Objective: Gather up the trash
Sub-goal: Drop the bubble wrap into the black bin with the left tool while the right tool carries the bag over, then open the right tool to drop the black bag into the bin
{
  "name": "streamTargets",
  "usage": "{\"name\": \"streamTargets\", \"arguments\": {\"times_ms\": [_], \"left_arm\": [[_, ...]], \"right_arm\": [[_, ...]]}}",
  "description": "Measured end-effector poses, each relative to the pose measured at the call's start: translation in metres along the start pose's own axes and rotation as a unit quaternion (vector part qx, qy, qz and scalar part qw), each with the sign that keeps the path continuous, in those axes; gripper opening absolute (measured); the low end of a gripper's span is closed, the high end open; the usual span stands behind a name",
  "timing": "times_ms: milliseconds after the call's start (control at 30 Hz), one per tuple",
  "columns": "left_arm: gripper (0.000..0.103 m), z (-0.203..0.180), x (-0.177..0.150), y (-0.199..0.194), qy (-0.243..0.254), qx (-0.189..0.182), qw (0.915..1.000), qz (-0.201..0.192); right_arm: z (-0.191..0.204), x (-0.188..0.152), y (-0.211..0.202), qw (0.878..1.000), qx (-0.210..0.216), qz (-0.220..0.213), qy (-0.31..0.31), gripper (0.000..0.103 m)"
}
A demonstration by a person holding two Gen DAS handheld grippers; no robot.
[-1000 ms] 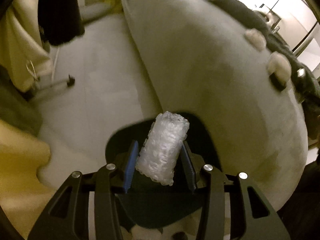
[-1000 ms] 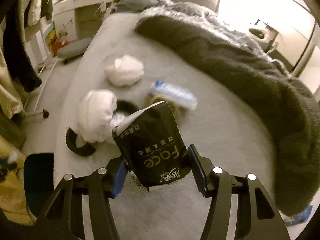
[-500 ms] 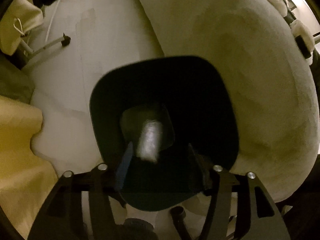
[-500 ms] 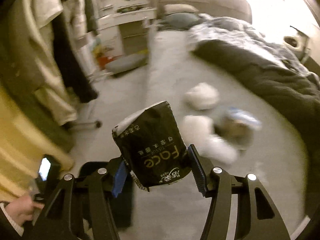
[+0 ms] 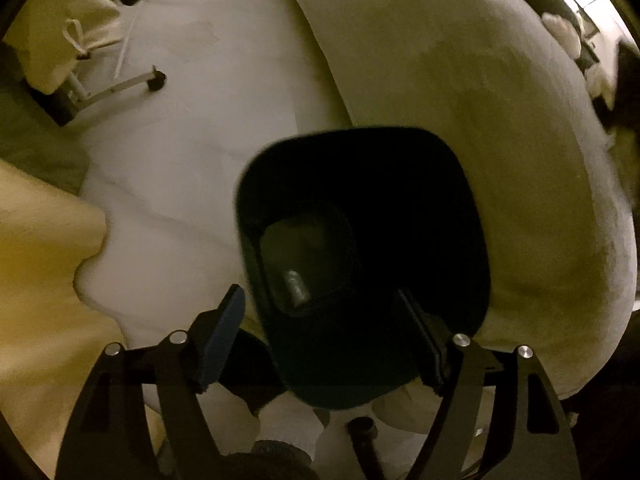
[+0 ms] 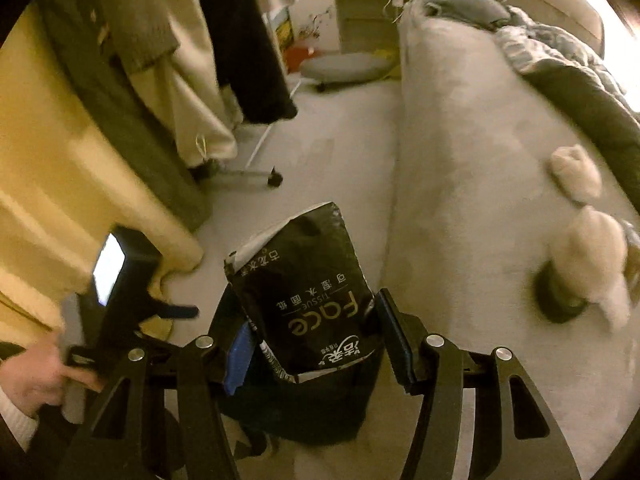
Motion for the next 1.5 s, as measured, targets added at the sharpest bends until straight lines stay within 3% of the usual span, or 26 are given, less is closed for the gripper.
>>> {"name": "streamTargets", "arguments": {"times_ms": [300,433,900,1033,1133,1267,1500], "left_arm": [[0.081,0.032,0.005,-0.046,-0.031,0.002,0.9981,-0.054],[0.077,0.037,0.006,-0.067,-0.025,0.005,0.9957,-0.089],[0.070,0.031,0.023,-0.145,0.000,-0.017,0.9787,-0.205],[0.060,0.022,0.027,-0.163,0.014,-0.027,0.9712,-0.236],[0.055,0.014,0.030,-0.179,0.023,-0.035,0.9651,-0.258],[0.054,0.008,0.035,-0.195,0.029,-0.040,0.9588,-0.280],[0.054,-0.010,0.049,-0.225,0.028,-0.046,0.9482,-0.313]], "right_arm": [[0.027,-0.007,0.056,0.998,0.006,0.055,-0.022,0.058],[0.039,-0.013,0.082,0.996,0.006,0.081,-0.033,0.058],[0.055,-0.045,0.159,0.984,-0.024,0.167,-0.062,0.059],[0.051,-0.053,0.169,0.982,-0.024,0.178,-0.058,0.065],[0.049,-0.058,0.171,0.982,-0.030,0.176,-0.063,0.076],[0.047,-0.062,0.169,0.984,-0.021,0.169,-0.056,0.077],[0.045,-0.049,0.139,0.992,0.011,0.115,-0.050,0.078]]}}
Point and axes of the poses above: each gripper's, at about its wrist camera, not at the fingertips, and y roughly the way its jaws point, z to its left, x to its top, the point moved 5 cm from there along y, roughly the way its jaws point, and after that the axes turned 7 degrees about -y, right-handed, at the moved point
